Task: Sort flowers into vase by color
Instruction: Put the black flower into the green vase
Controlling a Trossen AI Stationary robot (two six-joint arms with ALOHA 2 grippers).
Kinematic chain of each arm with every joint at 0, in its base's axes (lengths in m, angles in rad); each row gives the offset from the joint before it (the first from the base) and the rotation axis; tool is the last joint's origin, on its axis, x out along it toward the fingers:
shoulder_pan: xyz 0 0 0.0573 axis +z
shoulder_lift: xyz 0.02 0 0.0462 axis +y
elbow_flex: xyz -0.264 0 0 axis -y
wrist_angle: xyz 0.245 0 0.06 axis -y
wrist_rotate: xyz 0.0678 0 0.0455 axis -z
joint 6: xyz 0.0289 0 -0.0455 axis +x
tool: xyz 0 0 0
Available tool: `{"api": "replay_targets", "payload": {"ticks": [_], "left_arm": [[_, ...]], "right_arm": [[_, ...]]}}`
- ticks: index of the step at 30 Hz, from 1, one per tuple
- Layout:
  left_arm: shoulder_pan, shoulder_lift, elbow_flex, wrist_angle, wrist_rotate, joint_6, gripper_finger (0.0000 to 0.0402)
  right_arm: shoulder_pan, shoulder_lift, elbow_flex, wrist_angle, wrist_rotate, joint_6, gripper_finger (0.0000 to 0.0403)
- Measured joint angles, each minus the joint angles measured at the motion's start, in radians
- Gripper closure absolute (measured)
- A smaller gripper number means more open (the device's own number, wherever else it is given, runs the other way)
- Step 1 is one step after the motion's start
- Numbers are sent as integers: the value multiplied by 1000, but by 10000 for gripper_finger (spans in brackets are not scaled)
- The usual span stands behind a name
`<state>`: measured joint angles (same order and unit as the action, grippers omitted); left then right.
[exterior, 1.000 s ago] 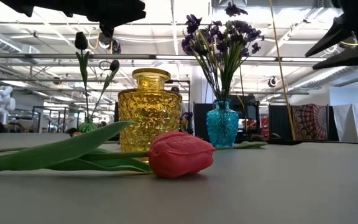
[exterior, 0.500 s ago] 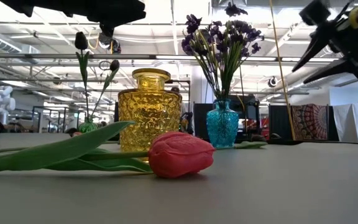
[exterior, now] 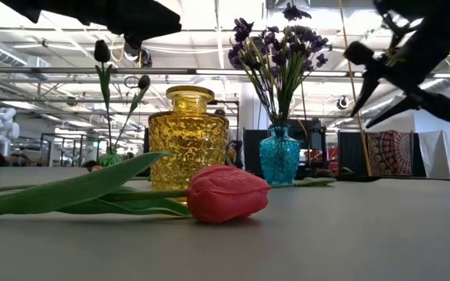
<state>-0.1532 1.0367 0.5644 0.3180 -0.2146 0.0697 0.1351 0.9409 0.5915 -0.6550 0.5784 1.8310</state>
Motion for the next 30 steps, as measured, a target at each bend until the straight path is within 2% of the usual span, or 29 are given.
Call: {"api": "replay_targets", "payload": {"ticks": [17, 26, 30], "left_arm": [[0, 0, 0, 1, 0, 25, 275], [0, 0, 0, -20, 0, 23, 275], [0, 0, 0, -26, 0, 22, 275]], "right_arm": [[-337, 228, 0, 234, -311, -310, 264], [-446, 342, 0, 357, -421, -389, 264], [-471, 378, 0, 363, -431, -400, 264]]}}
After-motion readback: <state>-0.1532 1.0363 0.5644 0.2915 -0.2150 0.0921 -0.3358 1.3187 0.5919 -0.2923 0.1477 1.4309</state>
